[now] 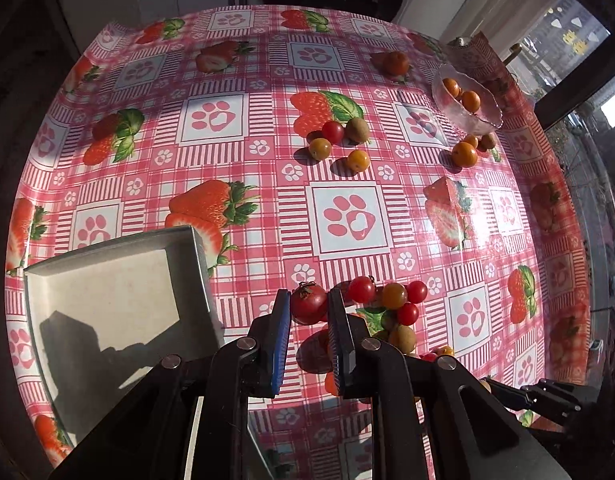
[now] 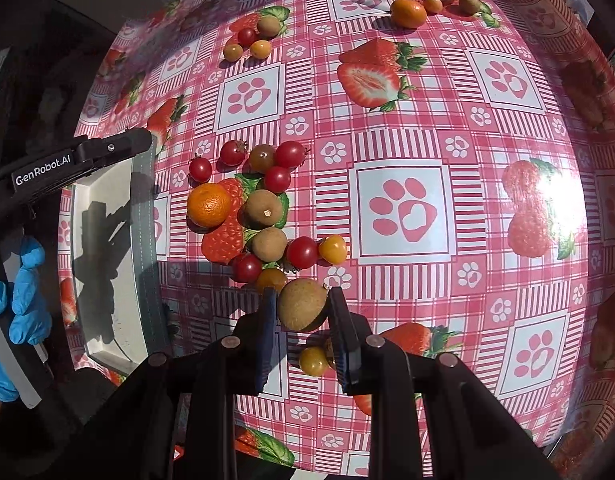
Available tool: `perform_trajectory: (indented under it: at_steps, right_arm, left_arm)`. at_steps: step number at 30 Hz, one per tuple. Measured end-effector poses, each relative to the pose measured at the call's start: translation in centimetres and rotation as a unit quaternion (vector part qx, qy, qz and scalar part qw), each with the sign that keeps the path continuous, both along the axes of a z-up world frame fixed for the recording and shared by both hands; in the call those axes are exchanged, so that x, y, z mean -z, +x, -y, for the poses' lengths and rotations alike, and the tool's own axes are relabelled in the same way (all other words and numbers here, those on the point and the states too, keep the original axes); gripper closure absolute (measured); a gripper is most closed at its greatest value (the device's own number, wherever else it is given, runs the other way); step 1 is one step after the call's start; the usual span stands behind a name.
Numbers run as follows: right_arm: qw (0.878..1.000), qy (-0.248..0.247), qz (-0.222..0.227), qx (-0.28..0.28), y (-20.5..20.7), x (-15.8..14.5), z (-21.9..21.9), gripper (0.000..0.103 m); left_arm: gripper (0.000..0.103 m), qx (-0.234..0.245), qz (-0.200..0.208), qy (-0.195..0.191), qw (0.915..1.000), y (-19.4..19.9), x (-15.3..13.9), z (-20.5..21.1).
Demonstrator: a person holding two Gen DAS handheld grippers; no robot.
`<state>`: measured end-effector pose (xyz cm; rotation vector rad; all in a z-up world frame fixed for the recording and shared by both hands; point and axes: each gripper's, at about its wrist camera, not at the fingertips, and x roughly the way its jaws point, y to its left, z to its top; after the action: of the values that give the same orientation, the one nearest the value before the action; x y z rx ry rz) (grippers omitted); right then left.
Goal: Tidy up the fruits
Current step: 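Carry the red cherry tomato and kiwi over the white tray with both grippers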
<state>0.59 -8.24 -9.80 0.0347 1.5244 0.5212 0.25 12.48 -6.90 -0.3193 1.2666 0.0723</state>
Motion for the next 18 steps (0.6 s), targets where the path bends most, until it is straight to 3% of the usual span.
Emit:
perform_trajectory:
  at_steps: [7,18]
  right_arm:
    - [0.999,0.008,0.003,-0.033,-1.9,-1.7,-1.8,0.075]
    - [0.987,0.019,0.008,-0.16,-5.8,-2.6,-11.5,0.075]
  left_arm:
    - [0.084,-0.026,-0.005,0.017,0.9995,-5.2,-1.0,-2.1]
    - [0.084,-0.078,-0.044,0.038,0.9953,-13.4,0.3,-7.1]
